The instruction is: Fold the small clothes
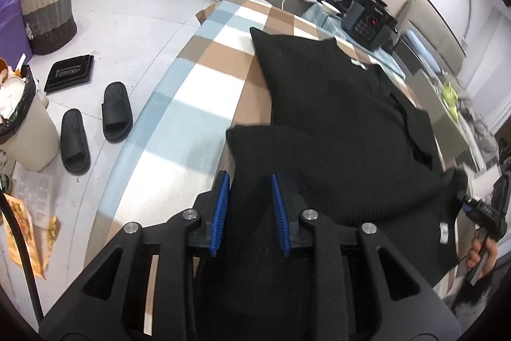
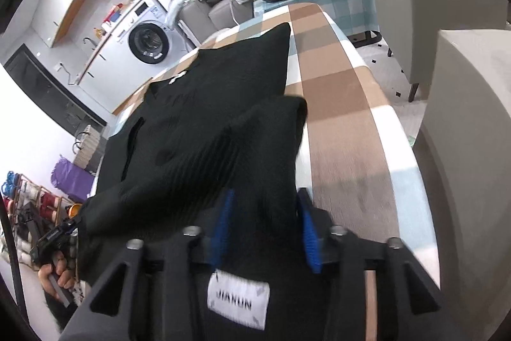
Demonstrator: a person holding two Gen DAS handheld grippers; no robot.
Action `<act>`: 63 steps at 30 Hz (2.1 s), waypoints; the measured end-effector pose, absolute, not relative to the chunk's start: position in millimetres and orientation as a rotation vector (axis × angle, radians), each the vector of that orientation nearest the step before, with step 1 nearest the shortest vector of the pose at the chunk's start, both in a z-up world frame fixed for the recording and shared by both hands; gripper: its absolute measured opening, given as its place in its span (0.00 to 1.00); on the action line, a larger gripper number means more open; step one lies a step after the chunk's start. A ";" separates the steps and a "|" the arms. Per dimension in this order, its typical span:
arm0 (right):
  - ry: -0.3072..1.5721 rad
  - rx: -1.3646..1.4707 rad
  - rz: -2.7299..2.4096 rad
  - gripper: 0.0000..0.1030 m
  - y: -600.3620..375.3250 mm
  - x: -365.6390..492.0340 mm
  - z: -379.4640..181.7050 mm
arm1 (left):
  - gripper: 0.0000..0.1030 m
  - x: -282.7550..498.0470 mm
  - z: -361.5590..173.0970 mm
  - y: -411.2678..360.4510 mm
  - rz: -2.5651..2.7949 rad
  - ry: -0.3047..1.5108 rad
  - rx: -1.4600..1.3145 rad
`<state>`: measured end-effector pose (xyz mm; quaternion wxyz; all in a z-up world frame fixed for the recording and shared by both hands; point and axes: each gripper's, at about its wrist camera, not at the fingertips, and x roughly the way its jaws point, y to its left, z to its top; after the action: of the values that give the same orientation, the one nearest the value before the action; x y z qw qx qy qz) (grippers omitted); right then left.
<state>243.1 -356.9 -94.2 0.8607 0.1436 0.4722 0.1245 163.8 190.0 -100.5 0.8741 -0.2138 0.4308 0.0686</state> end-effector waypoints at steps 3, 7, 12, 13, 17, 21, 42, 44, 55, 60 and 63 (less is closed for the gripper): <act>1.001 0.276 0.247 0.44 -363.1 222.0 -95.1 | 0.60 143.6 -101.8 183.4 0.147 0.911 -0.404; 1.020 0.252 0.254 0.45 -365.0 199.7 -101.7 | 0.61 119.4 -108.8 177.6 0.140 0.928 -0.399; 1.017 0.239 0.273 0.45 -357.4 194.9 -105.9 | 0.61 104.2 -114.8 170.6 0.125 0.928 -0.410; 1.012 0.238 0.273 0.45 -356.3 194.5 -104.7 | 0.61 103.0 -114.1 169.2 0.124 0.919 -0.407; 0.991 0.203 0.259 0.45 -352.6 200.1 -100.0 | 0.61 104.9 -110.6 164.9 0.122 0.907 -0.404; 0.994 0.190 0.218 0.45 -359.3 211.2 -102.3 | 0.60 108.4 -107.5 165.0 0.125 0.899 -0.401; 0.856 0.152 0.315 0.04 -358.1 196.1 -78.9 | 0.04 100.5 -88.4 175.2 0.112 0.778 -0.476; 0.822 0.191 0.340 0.04 -363.5 186.1 -65.6 | 0.03 92.5 -78.8 174.6 0.105 0.753 -0.477; 0.701 0.306 0.432 0.04 -371.7 162.5 -17.5 | 0.00 52.9 -29.8 185.8 0.133 0.641 -0.457; 0.793 0.227 0.395 0.04 -361.7 167.6 -37.8 | 0.00 52.3 -44.1 186.2 0.130 0.704 -0.463; 0.834 0.221 0.378 0.05 -363.5 170.6 -53.1 | 0.08 62.0 -64.7 178.8 0.109 0.805 -0.453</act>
<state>170.6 -363.5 -53.1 0.8911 0.1062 0.4019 0.1822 62.0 178.8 -64.7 0.8938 -0.2183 0.3882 0.0524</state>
